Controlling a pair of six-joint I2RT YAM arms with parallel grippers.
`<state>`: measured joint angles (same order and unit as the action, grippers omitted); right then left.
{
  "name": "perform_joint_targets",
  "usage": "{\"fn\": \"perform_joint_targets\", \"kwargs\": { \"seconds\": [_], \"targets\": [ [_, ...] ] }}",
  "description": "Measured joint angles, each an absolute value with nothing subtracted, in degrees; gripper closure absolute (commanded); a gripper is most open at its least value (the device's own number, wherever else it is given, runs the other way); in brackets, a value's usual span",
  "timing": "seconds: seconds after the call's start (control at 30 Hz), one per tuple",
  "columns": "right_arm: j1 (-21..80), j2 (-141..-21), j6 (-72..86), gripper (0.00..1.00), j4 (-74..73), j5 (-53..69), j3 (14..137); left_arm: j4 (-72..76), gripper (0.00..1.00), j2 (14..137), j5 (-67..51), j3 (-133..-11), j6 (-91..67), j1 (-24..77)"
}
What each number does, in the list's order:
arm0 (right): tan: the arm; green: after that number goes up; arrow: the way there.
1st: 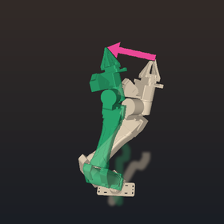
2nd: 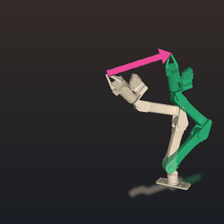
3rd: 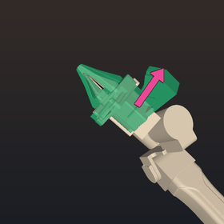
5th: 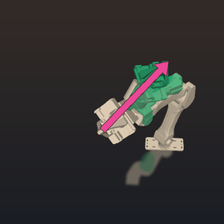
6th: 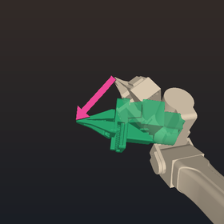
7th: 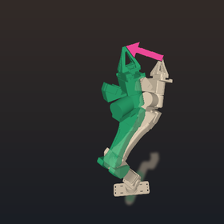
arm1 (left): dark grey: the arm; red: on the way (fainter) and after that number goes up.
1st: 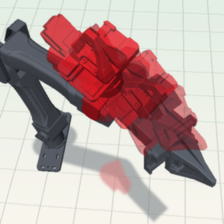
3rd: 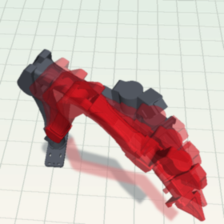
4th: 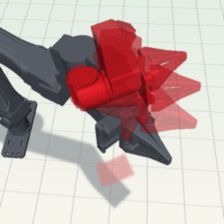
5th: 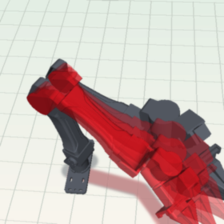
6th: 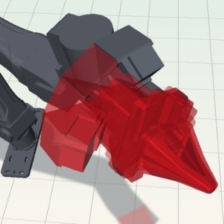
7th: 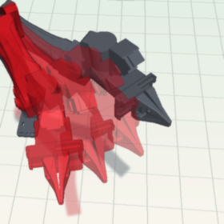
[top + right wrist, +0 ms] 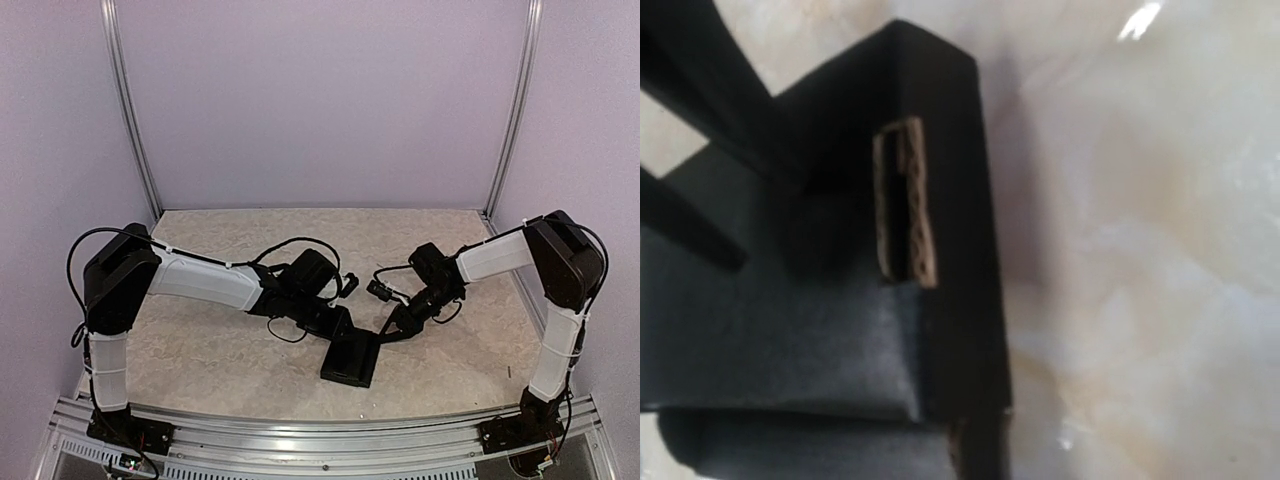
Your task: Fold the paper box
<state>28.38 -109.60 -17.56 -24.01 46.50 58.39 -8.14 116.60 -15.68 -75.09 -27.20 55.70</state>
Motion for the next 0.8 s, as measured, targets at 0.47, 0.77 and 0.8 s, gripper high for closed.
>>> {"fn": "perform_joint_targets", "kwargs": {
  "seconds": [0.47, 0.77, 0.8],
  "targets": [
    [29.21, -104.44, -24.12, 0.73, -24.08, 34.39, 57.32, -4.32, 0.80, 116.38, -18.83, -72.77, -27.00, 54.43],
    [32.60, -102.13, -29.56, 0.69, -20.84, 32.14, 55.09, 0.73, 0.80, 115.83, -22.65, -69.58, -28.49, 52.66],
    [33.12, -101.80, -30.06, 0.69, -20.14, 31.64, 55.05, 0.82, 0.80, 115.83, -22.81, -69.54, -28.53, 52.62]
  ]
}}
